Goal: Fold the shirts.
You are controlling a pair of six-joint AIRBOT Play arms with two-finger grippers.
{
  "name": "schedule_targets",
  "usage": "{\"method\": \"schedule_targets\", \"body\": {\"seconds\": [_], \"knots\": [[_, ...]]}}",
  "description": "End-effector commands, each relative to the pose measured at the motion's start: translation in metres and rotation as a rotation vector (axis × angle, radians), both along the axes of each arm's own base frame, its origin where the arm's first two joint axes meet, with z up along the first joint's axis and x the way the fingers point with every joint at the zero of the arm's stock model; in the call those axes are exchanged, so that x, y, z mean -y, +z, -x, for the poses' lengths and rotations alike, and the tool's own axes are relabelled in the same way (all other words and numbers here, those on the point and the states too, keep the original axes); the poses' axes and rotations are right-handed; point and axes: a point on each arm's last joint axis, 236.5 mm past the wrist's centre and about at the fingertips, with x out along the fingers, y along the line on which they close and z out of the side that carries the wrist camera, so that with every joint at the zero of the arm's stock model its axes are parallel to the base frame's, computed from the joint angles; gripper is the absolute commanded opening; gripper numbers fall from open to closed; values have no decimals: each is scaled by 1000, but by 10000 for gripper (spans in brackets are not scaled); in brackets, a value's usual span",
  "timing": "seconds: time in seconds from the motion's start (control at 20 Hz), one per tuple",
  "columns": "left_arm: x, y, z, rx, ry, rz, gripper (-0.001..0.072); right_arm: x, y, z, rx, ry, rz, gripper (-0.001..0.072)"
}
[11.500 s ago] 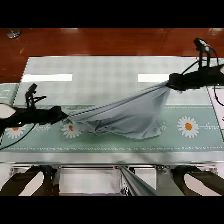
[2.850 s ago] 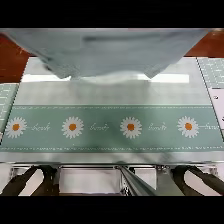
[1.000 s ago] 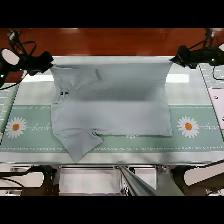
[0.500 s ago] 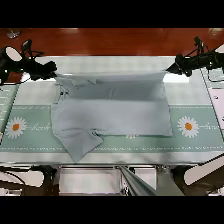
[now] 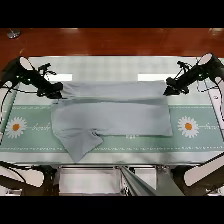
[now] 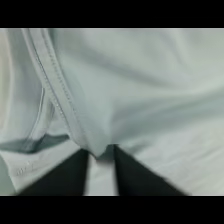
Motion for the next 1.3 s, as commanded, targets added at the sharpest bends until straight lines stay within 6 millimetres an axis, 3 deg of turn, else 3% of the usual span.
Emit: {"method": "schedule_targets", "body": {"seconds": [0.0,0.2,0.25,0.35,0.4,0.5,0.6,0.75,0.85,1.0,1.15,1.25], "knots": [[-8,12,23,-104,-56,-20,694,2,9,16,-55,2,17,626],[-39,42,46,-95,-31,-82,705,42,54,25,53,8,150,626],[-45,43,58,-78,0,-84,705,53,62,31,91,-29,164,627],[-55,32,96,-63,44,-86,704,67,58,48,166,-167,162,627],[-57,22,119,-51,92,-81,704,64,52,61,194,-235,127,627],[-47,6,155,5,245,-7,703,23,49,94,263,-257,-25,626],[-21,-4,177,44,449,155,704,-12,48,119,333,-271,-127,626],[3,-15,201,38,552,277,704,-29,36,149,311,-279,-155,626],[7,-20,210,13,524,270,703,-32,35,154,298,-272,-165,626],[15,-23,206,22,486,256,703,-33,32,165,265,-232,-158,626],[37,-28,200,39,450,275,703,-33,32,165,258,-245,-158,626],[54,-34,199,59,417,281,702,-18,26,166,261,-243,-99,626]]}}
